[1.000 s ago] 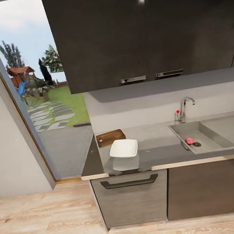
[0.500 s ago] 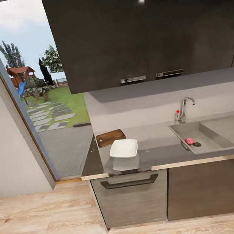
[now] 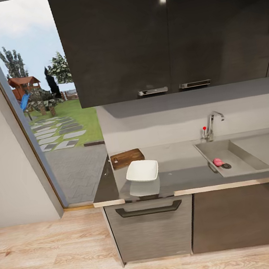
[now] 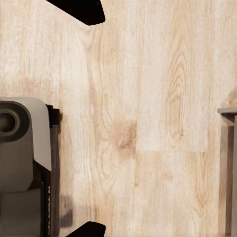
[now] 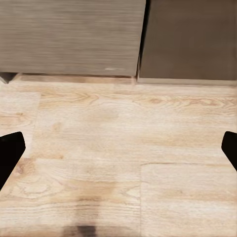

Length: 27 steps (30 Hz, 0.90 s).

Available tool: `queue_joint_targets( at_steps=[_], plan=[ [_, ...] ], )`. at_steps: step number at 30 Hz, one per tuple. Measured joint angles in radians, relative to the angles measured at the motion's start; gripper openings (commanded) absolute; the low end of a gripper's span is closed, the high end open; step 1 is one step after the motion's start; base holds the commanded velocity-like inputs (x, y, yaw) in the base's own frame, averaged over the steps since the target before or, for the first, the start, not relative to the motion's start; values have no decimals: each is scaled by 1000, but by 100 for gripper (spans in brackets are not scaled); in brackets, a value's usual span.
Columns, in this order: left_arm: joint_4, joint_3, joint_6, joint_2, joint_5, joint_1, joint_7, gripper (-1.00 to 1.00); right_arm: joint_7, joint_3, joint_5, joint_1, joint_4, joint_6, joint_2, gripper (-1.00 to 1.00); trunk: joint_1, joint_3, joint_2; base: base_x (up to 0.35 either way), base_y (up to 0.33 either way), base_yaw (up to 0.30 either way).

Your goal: In the kitchen, take the Vidalia onion out of the sink, dice it on the chopping board with the paring knife, put the diced onion into the bowl on the countertop, then place both the paring knife and the chopping board into the sink.

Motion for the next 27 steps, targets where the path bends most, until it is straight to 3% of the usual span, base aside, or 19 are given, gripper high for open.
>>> queue_joint_targets(
  at_steps=[27],
  plan=[
    [7, 0, -1, 0, -1, 0, 0, 100, 0, 0, 0, 0, 6, 0, -3, 100, 0, 0, 0, 0, 0, 0]
  ],
)
